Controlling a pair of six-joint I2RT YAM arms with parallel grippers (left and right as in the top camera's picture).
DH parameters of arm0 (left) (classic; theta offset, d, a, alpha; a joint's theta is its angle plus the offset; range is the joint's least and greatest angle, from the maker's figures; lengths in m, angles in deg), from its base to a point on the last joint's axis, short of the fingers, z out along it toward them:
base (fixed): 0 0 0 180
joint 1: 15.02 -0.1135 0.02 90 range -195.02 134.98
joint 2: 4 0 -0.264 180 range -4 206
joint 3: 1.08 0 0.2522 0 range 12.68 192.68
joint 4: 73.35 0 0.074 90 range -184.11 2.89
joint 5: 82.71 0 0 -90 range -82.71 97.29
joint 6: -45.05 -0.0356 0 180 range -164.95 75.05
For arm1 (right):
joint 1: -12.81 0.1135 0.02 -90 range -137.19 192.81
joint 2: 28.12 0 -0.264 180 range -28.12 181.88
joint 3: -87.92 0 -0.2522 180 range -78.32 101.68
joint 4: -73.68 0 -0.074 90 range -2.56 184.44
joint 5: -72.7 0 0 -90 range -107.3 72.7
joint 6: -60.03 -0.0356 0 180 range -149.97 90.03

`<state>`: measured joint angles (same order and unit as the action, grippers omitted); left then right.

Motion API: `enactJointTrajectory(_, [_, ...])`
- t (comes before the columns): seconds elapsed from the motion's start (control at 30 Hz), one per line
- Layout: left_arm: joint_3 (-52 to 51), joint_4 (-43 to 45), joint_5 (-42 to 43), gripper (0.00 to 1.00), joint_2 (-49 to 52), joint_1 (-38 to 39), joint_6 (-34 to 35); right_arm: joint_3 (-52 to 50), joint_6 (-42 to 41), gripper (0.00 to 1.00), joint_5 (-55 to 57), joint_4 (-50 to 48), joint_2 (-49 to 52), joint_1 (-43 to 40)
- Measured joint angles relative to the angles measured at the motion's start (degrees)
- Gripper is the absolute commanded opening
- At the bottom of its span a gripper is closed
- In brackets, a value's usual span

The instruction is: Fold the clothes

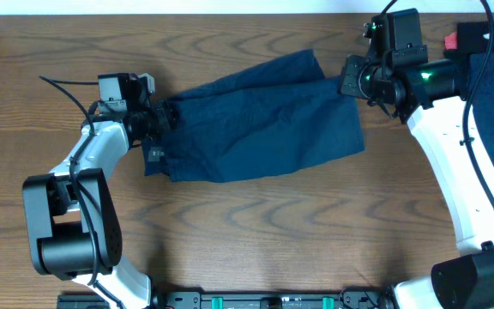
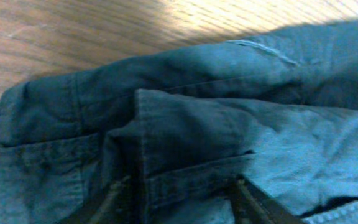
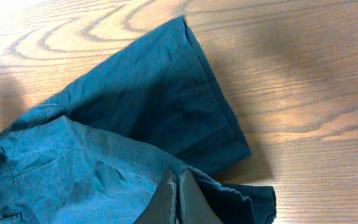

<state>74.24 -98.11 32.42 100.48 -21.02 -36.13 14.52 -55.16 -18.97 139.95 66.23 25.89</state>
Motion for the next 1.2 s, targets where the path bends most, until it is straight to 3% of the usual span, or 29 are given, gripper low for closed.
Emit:
enactJointTrajectory(0.1, [0.04, 0.17, 0.48, 0.13, 0.00, 0.02, 0.15, 0.00, 0.00, 0.01, 0.02, 0.02, 0.00, 0.00])
enactJointTrajectory(0.2, [0.09, 0.04, 0.68, 0.06, 0.00, 0.02, -0.28, 0.00, 0.00, 0.01, 0.31, -0.02, 0.00, 0.00])
enactJointTrajectory(0.43, [0.11, -5.27, 1.03, 0.06, -3.15, 0.04, -0.07, 0.00, -0.02, 0.01, 2.56, -2.64, 0.00, 0.00])
enactJointTrajectory(0.8, [0.22, -18.23, 1.53, 0.06, -29.27, 0.09, -0.11, 0.00, -1.31, 0.01, 2.99, -4.83, 0.00, 0.00])
enactJointTrajectory(1.2, [0.24, -35.06, 1.49, 0.06, -38.47, 0.09, -0.09, -0.02, -3.74, 0.01, 2.97, -2.14, -1.18, 0.00])
